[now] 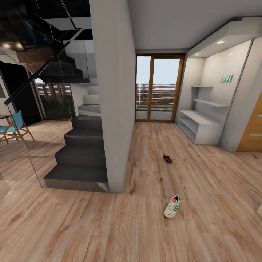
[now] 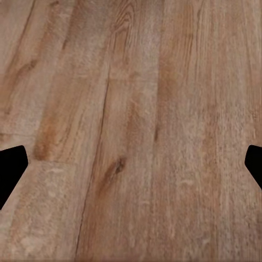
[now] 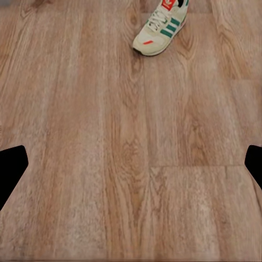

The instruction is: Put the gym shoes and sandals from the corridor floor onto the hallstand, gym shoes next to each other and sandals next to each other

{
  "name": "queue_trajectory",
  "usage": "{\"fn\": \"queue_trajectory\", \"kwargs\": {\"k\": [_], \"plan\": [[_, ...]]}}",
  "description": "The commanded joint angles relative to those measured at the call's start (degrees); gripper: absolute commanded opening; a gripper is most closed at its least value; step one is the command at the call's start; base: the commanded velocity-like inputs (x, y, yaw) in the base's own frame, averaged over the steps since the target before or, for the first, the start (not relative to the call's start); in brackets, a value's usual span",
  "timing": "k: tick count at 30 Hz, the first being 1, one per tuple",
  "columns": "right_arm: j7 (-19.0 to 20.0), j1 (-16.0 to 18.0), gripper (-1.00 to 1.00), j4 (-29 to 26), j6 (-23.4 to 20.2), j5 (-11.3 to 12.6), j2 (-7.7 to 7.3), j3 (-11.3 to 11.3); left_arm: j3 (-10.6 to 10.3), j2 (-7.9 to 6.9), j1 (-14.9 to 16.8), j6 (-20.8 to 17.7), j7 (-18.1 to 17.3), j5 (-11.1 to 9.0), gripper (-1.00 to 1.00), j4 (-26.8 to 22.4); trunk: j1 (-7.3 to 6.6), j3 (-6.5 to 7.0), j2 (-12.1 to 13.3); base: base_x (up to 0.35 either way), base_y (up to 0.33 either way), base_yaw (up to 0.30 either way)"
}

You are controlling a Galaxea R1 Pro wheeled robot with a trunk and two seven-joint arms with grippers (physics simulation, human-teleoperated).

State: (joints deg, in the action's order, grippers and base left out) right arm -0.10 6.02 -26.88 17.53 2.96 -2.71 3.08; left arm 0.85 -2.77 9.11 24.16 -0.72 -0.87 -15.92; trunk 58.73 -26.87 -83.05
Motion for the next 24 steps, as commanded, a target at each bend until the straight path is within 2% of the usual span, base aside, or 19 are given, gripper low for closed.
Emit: {"fn": "queue_trajectory", "kwargs": {"k": [1,7,16,24], "plan": [[0.0,0.0,1.0,0.1,0.2,0.3,0.01,0.0,0.1,-0.13,0.0,0.2,-0.1,-0.1,1.0,0.0,0.0,-0.06,0.0,0.0,0.0,0.0],[0.3,0.0,1.0,0.3,0.2,0.2,0.06,-0.2,0.1,-0.89,-0.1,0.2,-0.1,-0.2,1.0,0.0,0.0,-0.06,0.0,0.0,0.0,0.0],[0.4,0.0,1.0,0.3,0.3,-0.1,0.11,-0.5,0.1,-1.06,-0.1,0.2,-0.1,0.0,1.0,0.0,0.0,-0.06,0.0,0.016,-0.006,0.0],[0.4,0.0,1.0,0.1,0.3,-0.2,0.07,-0.5,0.1,-1.05,-0.1,0.2,0.0,-0.1,1.0,0.0,0.0,-0.06,0.0,0.17,-0.147,0.0]]}}
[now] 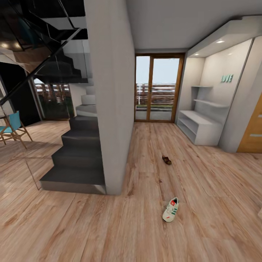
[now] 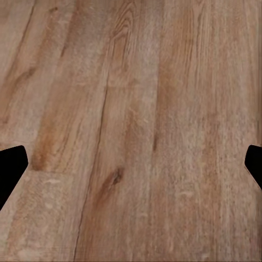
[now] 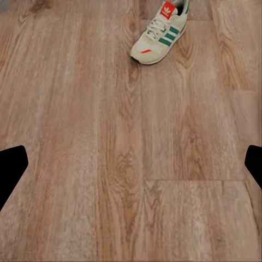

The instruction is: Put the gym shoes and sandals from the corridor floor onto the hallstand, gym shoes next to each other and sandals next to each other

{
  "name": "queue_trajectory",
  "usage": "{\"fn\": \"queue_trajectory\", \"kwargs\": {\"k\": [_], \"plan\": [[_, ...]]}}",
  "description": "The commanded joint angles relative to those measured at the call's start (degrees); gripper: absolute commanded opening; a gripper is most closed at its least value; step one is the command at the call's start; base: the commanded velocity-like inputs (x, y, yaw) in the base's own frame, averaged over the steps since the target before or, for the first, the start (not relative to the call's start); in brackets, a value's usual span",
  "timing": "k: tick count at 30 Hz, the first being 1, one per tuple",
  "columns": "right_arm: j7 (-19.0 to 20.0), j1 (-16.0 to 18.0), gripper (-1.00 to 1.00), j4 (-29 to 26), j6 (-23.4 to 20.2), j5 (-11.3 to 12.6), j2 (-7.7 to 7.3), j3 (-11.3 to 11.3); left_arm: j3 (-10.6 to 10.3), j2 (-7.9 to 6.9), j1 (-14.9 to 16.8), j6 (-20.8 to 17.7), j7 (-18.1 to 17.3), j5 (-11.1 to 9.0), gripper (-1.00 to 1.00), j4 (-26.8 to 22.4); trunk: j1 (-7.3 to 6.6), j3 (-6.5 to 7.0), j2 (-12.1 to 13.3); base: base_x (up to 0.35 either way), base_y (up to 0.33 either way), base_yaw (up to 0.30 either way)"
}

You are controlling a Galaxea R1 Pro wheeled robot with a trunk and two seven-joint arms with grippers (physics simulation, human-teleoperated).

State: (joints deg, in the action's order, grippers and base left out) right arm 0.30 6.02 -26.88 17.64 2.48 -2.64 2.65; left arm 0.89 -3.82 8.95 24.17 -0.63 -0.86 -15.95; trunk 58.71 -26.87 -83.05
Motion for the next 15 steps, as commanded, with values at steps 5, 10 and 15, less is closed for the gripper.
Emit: {"fn": "queue_trajectory", "kwargs": {"k": [5,10,15], "plan": [[0.0,0.0,1.0,-0.1,0.2,0.3,-0.06,0.0,0.1,-0.02,0.0,0.2,-0.1,-0.1,1.0,0.0,0.02,-0.06,0.0,0.211,-0.192,0.0],[-0.4,0.0,1.0,-0.3,0.2,0.4,-0.16,0.2,0.1,-0.05,0.0,0.2,-0.1,-0.2,1.0,0.0,0.02,-0.06,0.0,0.216,-0.2,0.0],[-0.4,0.0,1.0,-0.4,0.3,0.4,-0.29,0.3,0.1,0.0,0.0,0.2,-0.1,-0.3,1.0,0.0,0.02,-0.06,0.0,0.217,-0.203,0.0]]}}
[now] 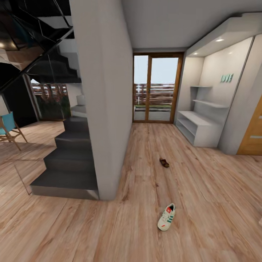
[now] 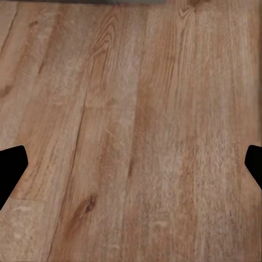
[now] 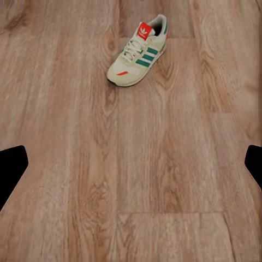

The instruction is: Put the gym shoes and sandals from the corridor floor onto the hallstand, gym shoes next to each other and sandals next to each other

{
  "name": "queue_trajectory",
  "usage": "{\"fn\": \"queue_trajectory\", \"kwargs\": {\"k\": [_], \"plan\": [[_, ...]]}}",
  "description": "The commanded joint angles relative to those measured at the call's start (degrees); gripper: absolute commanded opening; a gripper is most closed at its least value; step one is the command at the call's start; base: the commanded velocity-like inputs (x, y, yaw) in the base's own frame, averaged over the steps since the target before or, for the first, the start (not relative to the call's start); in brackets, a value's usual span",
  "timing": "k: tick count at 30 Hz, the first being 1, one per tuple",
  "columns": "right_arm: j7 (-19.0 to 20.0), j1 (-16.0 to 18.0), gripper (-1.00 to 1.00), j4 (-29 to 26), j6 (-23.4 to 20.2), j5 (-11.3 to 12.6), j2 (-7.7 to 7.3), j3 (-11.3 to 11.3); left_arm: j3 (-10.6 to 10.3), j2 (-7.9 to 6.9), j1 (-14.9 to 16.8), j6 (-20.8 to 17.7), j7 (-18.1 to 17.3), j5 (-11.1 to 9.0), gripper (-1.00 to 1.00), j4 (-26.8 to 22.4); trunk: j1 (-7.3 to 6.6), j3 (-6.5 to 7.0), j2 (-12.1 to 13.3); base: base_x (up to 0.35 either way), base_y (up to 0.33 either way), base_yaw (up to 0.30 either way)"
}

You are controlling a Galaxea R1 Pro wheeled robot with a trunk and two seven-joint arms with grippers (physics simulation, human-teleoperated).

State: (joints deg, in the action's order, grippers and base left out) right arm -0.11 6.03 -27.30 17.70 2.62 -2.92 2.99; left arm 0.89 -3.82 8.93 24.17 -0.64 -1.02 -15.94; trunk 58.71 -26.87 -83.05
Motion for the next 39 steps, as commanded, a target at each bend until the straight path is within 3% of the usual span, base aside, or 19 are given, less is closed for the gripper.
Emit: {"fn": "queue_trajectory", "kwargs": {"k": [1,39], "plan": [[0.0,0.0,1.0,0.0,0.2,0.3,-0.04,0.0,0.1,-0.02,0.0,0.2,-0.1,-0.1,1.0,0.0,0.02,-0.06,0.0,0.216,-0.206,0.0],[-0.1,0.0,1.0,-0.1,0.1,0.3,0.02,0.1,0.2,-0.14,0.0,0.2,0.1,-0.4,1.0,0.1,0.02,-0.06,0.0,0.179,-0.229,0.0]]}}
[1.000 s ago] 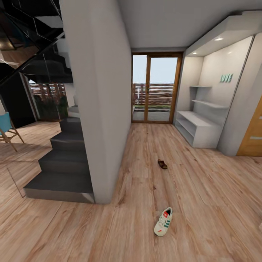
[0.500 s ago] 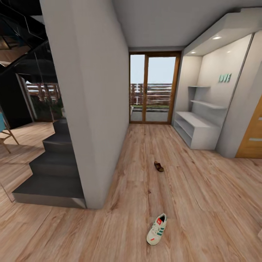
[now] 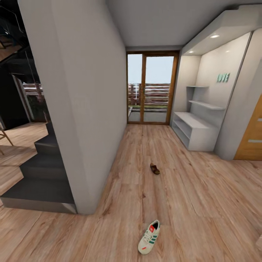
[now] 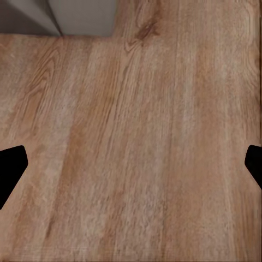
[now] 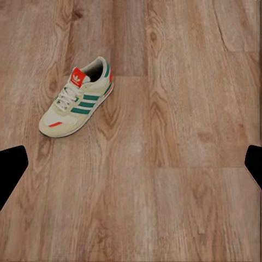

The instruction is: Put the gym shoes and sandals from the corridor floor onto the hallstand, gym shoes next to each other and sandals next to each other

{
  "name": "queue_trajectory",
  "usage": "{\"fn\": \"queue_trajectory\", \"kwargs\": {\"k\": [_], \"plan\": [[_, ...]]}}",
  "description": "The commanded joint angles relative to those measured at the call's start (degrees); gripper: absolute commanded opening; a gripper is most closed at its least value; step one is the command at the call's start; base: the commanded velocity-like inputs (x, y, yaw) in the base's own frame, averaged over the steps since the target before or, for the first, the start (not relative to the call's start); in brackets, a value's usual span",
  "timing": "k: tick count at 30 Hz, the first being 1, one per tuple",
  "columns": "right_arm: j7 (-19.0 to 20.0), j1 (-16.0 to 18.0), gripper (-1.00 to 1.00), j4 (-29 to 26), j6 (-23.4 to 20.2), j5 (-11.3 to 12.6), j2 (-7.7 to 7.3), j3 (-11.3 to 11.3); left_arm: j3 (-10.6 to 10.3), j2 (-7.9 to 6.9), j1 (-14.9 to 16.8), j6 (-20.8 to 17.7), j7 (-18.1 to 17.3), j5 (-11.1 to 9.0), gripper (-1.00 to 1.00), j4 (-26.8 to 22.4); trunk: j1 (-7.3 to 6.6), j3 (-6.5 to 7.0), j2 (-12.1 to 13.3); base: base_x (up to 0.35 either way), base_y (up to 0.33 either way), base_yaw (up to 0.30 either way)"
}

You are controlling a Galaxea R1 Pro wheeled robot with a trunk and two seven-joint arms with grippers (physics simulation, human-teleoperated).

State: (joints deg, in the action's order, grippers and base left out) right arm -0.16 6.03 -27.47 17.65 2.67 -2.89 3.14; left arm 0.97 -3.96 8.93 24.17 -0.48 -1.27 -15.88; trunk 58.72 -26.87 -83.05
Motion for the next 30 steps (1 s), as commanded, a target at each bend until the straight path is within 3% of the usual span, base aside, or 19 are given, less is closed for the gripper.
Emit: {"fn": "queue_trajectory", "kwargs": {"k": [1,30], "plan": [[0.0,0.0,1.0,0.1,0.2,0.3,-0.01,-0.1,0.1,0.01,0.0,0.2,-0.1,-0.1,1.0,0.0,0.01,-0.06,0.0,0.16,-0.24,0.0],[0.0,0.0,1.0,0.2,0.2,0.3,0.02,-0.1,0.1,0.01,0.0,0.2,0.0,-0.1,1.0,0.0,0.01,-0.06,0.0,0.15,-0.244,0.0]]}}
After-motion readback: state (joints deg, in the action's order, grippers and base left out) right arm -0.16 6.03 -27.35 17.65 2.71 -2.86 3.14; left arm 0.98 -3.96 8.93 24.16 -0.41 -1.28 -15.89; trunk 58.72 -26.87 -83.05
